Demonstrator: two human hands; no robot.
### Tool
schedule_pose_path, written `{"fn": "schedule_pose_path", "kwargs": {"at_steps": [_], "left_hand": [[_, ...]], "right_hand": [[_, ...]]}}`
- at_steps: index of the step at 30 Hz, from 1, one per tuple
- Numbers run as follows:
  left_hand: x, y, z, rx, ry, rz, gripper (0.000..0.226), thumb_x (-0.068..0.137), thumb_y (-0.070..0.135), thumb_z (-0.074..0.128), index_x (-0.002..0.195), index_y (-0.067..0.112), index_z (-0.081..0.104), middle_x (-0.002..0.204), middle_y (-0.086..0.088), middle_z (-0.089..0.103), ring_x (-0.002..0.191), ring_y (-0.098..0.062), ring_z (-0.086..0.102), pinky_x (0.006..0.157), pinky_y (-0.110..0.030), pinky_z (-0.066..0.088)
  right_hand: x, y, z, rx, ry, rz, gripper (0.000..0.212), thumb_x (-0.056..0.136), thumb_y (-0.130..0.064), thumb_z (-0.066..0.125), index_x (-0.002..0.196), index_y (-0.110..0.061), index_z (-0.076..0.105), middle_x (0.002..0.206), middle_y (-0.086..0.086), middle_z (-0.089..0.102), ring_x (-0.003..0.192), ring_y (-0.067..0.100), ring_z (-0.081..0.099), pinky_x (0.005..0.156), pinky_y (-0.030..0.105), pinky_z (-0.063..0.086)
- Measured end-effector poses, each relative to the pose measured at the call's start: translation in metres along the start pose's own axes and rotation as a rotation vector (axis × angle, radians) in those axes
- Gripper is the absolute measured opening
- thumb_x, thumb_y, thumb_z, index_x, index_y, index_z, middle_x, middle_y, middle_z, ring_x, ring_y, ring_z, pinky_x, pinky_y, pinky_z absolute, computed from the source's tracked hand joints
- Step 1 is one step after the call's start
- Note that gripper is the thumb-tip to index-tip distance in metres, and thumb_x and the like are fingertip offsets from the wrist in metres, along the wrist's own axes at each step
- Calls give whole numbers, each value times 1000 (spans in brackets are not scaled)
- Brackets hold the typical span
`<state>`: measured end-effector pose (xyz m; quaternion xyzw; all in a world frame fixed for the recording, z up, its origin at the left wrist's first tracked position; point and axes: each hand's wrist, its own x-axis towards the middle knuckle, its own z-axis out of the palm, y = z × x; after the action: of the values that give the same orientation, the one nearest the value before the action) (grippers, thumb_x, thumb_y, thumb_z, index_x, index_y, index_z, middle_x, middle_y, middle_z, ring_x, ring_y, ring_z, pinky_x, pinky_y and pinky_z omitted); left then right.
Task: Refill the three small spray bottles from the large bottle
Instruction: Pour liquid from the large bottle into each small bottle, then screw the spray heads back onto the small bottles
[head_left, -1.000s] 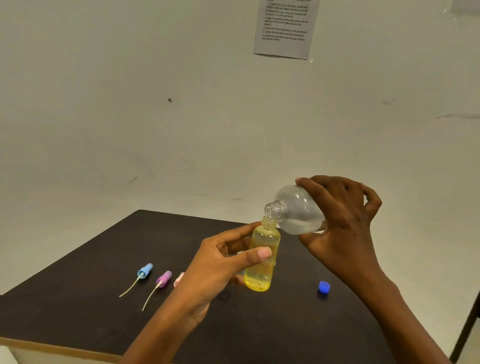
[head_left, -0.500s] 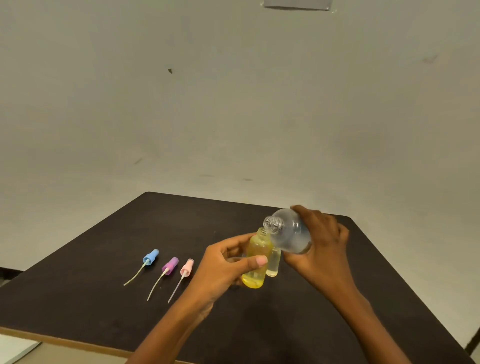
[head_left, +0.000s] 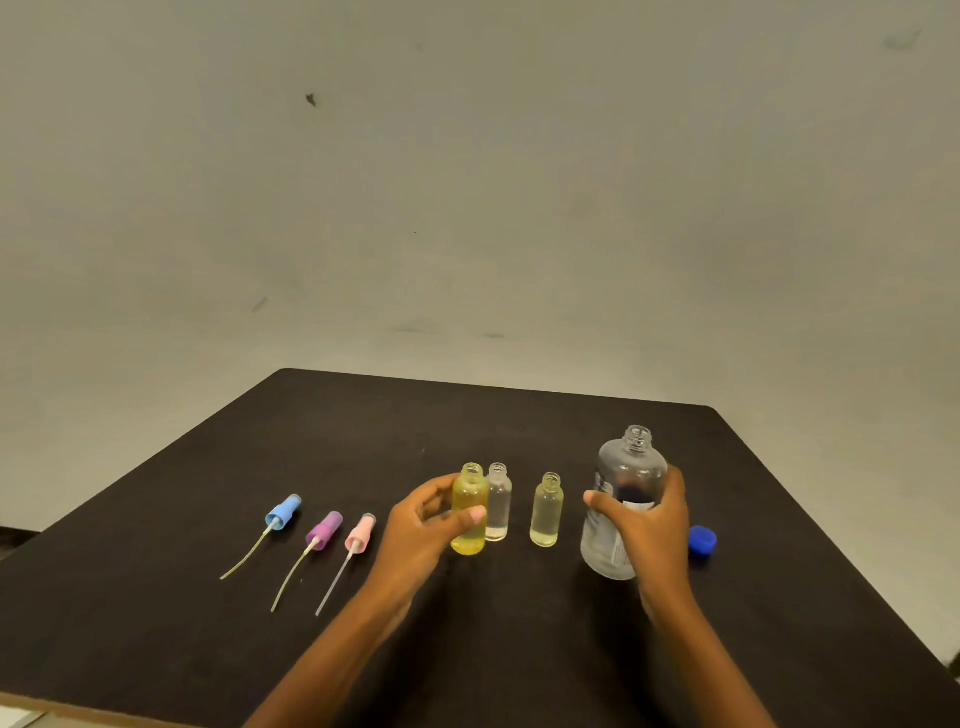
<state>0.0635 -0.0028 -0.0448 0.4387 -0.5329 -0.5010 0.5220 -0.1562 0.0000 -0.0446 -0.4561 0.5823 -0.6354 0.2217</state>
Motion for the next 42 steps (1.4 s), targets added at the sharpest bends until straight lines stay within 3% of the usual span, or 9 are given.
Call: {"fn": "schedule_pose_path", "kwargs": {"at_steps": [9,15,23,27,29,32,36,39,42], "left_hand": [[37,-32,-6,54,129,-34,42,80,1,68,120,11,58,110,-3,67,101,-12,63,75,-16,51],[43,-36,-7,97,128,-19,40,84,2,65,122,10,55,99,9,63,91,1,60,64,-5,49],[47,-47,-9,114,113,-22,48,87,2,60,131,13,47,122,-1,58,114,-16,57,73,-11,48],[38,-40,-10,131,112,-58,70,85,2,64,145,9,29,144,-5,44,132,-19,43,100,-24,40],[23,-34,-13,255,127,-17,75,84,7,67,146,14,26,145,1,41,134,-19,38,106,-32,35],[-2,-25,-30,619,241,152,60,82,18,70,135,25,45,124,12,53,113,-11,51,92,-29,44],[-11,-14,-61,1162,493,261,35,80,32,71,113,22,64,103,1,67,98,-22,58,82,-36,44],[-9,-18,-72,1400,449,203,30,77,42,71,99,22,65,92,1,68,93,-23,57,76,-34,37],[-5,-29,-76,1565,384,239,32,61,45,82,72,21,64,65,2,64,74,-25,59,64,-34,37]], "right_hand": [[20,30,4,-33,58,1,81,66,-12,80,134,-16,35,134,7,46,121,25,45,100,39,38],[26,41,3,-119,63,-21,86,68,-19,80,137,-21,30,137,5,43,125,26,41,103,44,37],[28,48,1,-176,99,-77,98,68,-19,80,144,-22,18,146,7,32,132,26,34,105,41,31],[25,42,0,-219,136,-132,113,64,-28,82,147,-20,6,151,7,23,137,25,24,110,44,23],[21,36,1,-287,202,-177,113,65,-41,79,147,-19,5,150,10,24,137,27,25,110,47,22],[10,28,1,-450,381,-310,94,73,-60,57,145,-15,16,147,15,28,134,29,28,105,51,21],[-3,21,3,-531,516,-492,63,80,-46,49,132,-14,32,135,17,40,124,27,34,97,48,23],[-14,18,11,-561,469,-593,50,80,-33,49,125,-15,38,130,16,42,118,28,38,96,47,24],[-20,16,16,-576,426,-656,47,77,-27,48,123,-16,42,131,13,39,115,27,41,93,46,26]]}}
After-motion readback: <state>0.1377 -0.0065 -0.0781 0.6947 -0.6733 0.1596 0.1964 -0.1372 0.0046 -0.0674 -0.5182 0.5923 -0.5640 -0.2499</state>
